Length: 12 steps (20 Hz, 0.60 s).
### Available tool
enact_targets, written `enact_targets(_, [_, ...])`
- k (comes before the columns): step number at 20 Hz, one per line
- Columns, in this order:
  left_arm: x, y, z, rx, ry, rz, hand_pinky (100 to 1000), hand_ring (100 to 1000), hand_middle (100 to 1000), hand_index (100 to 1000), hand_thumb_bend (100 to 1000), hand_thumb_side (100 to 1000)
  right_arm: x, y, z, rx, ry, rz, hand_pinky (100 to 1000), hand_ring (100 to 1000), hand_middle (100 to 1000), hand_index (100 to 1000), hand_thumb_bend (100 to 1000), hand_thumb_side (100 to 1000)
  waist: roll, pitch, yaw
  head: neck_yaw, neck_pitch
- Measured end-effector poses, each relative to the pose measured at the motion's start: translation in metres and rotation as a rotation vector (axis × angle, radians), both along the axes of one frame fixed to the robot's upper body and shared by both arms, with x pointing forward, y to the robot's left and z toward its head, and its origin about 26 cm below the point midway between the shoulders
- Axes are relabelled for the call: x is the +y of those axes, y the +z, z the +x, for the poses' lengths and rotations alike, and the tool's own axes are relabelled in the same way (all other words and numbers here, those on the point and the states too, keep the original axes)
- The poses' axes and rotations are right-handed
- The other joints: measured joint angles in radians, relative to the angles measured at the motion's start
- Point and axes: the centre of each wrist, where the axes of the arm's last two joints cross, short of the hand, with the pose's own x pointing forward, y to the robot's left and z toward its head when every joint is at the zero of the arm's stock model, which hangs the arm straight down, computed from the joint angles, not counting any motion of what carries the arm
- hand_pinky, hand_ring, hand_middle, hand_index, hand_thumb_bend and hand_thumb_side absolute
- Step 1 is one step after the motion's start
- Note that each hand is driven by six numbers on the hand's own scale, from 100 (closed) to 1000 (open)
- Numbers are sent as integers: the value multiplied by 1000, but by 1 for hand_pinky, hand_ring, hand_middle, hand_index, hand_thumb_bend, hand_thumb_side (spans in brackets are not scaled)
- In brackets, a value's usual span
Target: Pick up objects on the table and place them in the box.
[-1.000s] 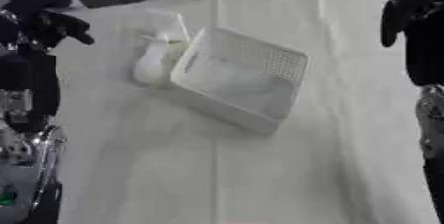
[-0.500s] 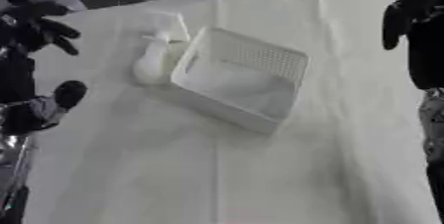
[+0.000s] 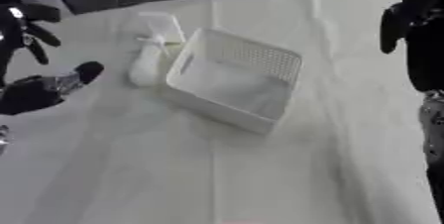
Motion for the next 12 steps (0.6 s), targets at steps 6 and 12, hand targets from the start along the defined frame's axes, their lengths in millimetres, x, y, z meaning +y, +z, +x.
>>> enact_targets(6, [15, 2, 27, 223, 69, 100, 277, 511, 624, 752, 994, 638, -1, -6, -1, 28, 0, -11, 246, 411, 512, 713, 100, 841, 6, -17, 12, 3, 0])
enact_targets(12, [31, -2, 71, 399, 120, 216, 241, 505, 597, 741, 996, 706, -1, -9, -2, 47, 1, -16, 247, 411, 511, 712, 100, 840, 7, -37, 12, 17, 0])
